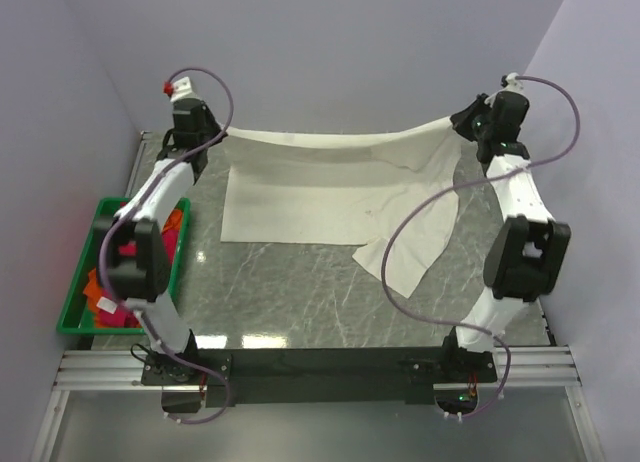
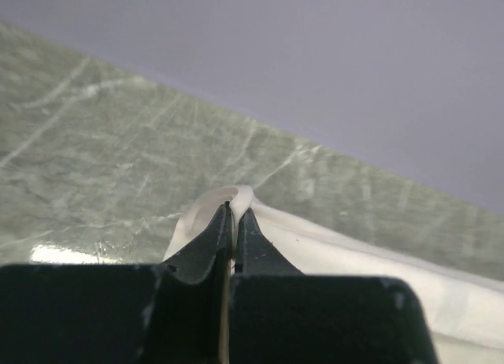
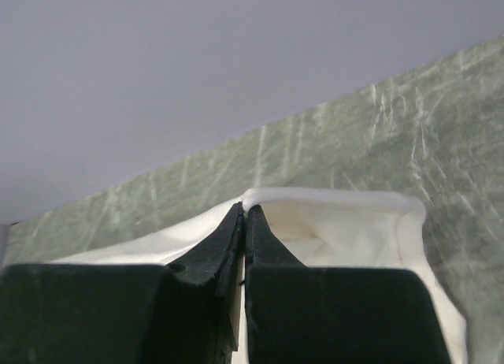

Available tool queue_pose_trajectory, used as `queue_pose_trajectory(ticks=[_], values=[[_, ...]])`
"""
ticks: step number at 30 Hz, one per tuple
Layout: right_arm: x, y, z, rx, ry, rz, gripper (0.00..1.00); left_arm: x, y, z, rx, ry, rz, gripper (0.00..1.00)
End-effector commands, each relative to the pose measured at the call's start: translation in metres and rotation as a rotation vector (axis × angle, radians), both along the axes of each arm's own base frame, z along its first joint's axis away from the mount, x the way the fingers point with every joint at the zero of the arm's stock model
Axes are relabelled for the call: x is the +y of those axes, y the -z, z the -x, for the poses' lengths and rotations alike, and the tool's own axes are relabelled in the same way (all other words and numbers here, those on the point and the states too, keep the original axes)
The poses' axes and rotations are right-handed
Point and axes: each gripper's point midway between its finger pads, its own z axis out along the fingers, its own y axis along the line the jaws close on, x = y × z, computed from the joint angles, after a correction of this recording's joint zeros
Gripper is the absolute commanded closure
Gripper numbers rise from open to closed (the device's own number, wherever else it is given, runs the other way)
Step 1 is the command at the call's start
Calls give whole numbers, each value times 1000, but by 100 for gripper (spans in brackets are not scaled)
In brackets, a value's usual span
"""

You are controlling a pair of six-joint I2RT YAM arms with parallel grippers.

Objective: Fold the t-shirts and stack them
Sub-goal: Fold the tshirt

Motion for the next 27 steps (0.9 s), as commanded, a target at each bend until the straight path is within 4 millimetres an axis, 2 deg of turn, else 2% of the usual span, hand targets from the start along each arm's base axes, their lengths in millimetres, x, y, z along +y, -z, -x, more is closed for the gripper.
queue_pose_trajectory(ticks=[1, 2, 3, 4, 5, 6, 7, 8, 9, 10, 11, 12, 14, 15, 16, 17, 20, 22, 25, 27], values=[[7, -148, 63, -315, 6, 91, 100, 8, -153, 53, -359, -4, 33, 99], [9, -142, 78, -283, 3, 90, 100, 9, -155, 67, -358, -1, 30, 99], [12, -151, 92, -295, 2, 97, 100, 11, -185, 96, -410, 2, 29, 99], [15, -167, 123, -320, 14, 107, 100, 11, -193, 111, -424, 11, 27, 99], [16, -174, 138, -329, 20, 116, 100, 12, -194, 126, -422, 13, 22, 99], [19, -181, 153, -338, 21, 122, 100, 15, -216, 156, -467, 17, 22, 99], [21, -195, 184, -359, 31, 138, 100, 15, -224, 172, -484, 20, 22, 99], [24, -202, 199, -373, 31, 143, 100, 15, -224, 186, -484, 28, 19, 99], [25, -208, 214, -385, 37, 153, 100, 18, -241, 217, -525, 27, 22, 99], [28, -222, 244, -420, 49, 172, 100, 20, -248, 232, -545, 26, 24, 99], [28, -228, 259, -441, 59, 183, 100, 20, -254, 247, -565, 29, 24, 99], [31, -244, 287, -496, 70, 199, 100, 23, -274, 278, -632, 26, 27, 99], [34, -257, 315, -537, 79, 228, 100, 25, -290, 309, -681, 33, 21, 99], [36, -264, 327, -564, 79, 240, 100, 27, -306, 336, -740, 35, 19, 99], [39, -276, 350, -605, 84, 264, 100, 28, -309, 347, -748, 35, 14, 99], [38, -282, 361, -622, 100, 273, 100, 30, -325, 371, -802, 34, 18, 99], [37, -303, 398, -683, 145, 287, 100, 34, -345, 405, -867, 29, 24, 99], [35, -314, 419, -724, 165, 305, 100, 35, -356, 420, -901, 29, 28, 99], [35, -316, 424, -731, 162, 318, 100, 34, -359, 419, -886, 32, 25, 99], [36, -311, 415, -708, 148, 317, 100, 33, -353, 404, -845, 34, 29, 99]])
